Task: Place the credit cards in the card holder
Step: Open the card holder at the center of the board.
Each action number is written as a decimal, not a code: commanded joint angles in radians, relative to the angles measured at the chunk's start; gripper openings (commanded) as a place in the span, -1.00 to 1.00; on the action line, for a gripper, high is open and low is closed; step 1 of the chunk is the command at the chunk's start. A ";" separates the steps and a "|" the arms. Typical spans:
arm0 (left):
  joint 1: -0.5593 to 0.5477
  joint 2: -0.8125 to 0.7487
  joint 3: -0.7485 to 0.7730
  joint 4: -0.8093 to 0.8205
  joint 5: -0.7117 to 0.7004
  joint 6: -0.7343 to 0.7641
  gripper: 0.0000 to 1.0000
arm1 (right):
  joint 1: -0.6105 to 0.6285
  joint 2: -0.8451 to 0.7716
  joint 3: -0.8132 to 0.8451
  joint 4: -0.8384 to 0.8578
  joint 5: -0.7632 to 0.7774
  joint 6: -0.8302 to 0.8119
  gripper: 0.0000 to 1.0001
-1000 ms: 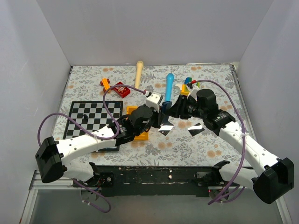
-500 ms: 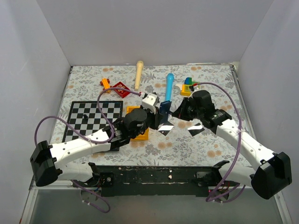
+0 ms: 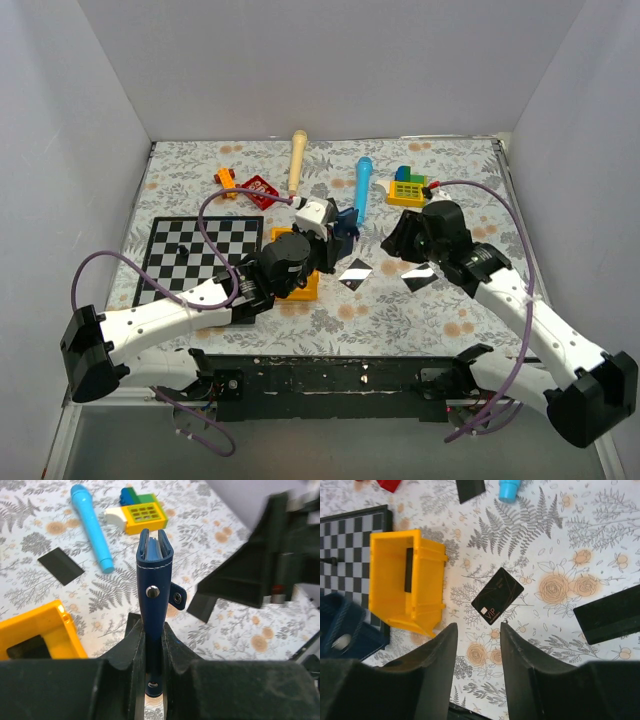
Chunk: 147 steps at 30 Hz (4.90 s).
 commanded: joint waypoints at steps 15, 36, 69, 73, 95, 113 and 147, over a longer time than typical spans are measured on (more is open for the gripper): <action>-0.006 0.089 0.098 -0.079 0.031 0.011 -1.00 | -0.001 -0.089 0.016 0.169 -0.240 -0.062 0.13; -0.022 0.097 0.084 -0.056 0.051 -0.003 -1.00 | -0.001 -0.028 -0.047 0.246 -0.291 -0.018 -0.03; 0.156 0.129 -0.011 -0.070 0.075 -0.136 0.25 | -0.013 -0.117 -0.007 0.193 -0.448 -0.071 -0.97; 0.161 0.122 -0.005 -0.077 0.052 -0.124 0.27 | -0.013 -0.123 0.019 0.146 -0.458 -0.071 -0.97; 0.162 0.105 -0.031 -0.048 0.089 -0.099 0.26 | -0.041 0.283 0.547 -0.770 -0.039 -0.285 -0.97; 0.162 0.046 -0.083 -0.027 0.123 -0.073 0.23 | -0.152 0.371 0.217 -0.263 -0.893 -0.156 -0.97; 0.204 0.043 -0.146 0.035 0.242 -0.119 0.19 | -0.275 0.291 0.114 -0.113 -0.803 -0.045 -0.97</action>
